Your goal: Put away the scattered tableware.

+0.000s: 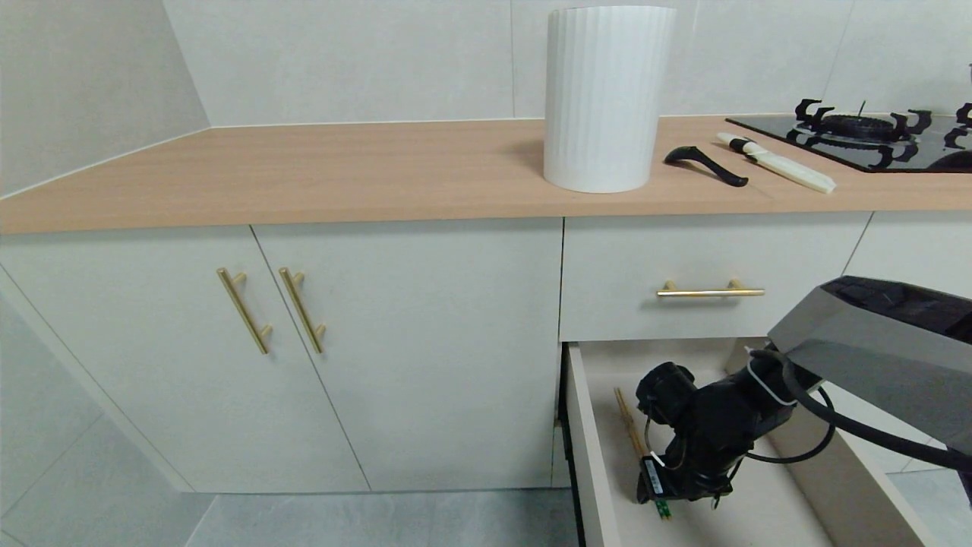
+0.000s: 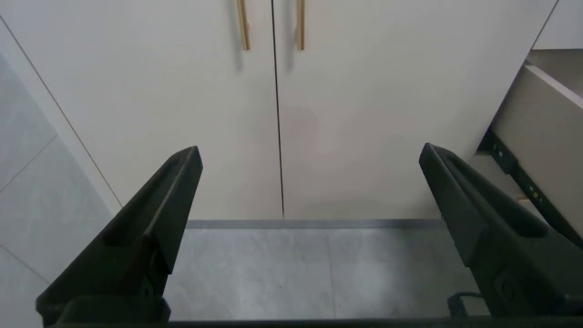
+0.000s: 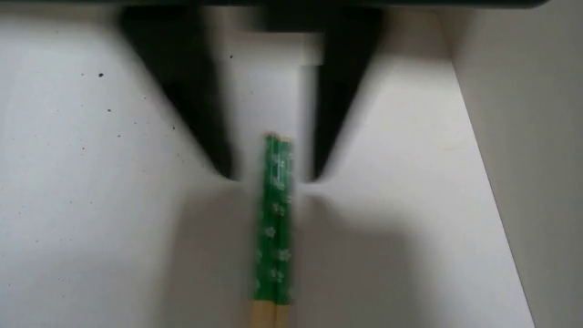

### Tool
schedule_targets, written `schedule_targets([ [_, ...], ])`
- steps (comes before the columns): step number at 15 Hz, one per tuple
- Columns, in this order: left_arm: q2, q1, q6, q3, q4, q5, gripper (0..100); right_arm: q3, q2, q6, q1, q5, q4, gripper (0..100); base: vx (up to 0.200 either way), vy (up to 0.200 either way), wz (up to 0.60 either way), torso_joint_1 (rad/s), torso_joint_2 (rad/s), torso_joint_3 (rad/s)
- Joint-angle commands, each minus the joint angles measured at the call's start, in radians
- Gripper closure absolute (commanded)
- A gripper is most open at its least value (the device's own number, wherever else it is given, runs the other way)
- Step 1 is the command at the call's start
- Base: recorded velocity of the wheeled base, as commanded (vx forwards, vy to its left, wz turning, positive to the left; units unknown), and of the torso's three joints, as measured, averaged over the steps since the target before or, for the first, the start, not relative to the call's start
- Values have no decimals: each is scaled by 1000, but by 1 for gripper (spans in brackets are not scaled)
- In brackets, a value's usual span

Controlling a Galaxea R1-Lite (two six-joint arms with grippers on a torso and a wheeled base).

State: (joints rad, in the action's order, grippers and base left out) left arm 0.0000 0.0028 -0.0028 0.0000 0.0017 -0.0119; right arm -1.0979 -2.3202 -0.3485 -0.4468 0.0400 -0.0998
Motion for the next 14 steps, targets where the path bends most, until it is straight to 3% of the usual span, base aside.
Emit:
schedule_targets([
  [1,0,0,0,0,0,0,0,0,1,0,-1,0,0,0,0,0,0,0,0,0],
  [7,0,0,0,0,0,0,0,39,136,0,-4,3,-15,0,0,0,0,0,0,0],
  [14,0,0,0,0,0,0,0,124,645,16,3,43,-14,0,0,0,0,0,0,0],
])
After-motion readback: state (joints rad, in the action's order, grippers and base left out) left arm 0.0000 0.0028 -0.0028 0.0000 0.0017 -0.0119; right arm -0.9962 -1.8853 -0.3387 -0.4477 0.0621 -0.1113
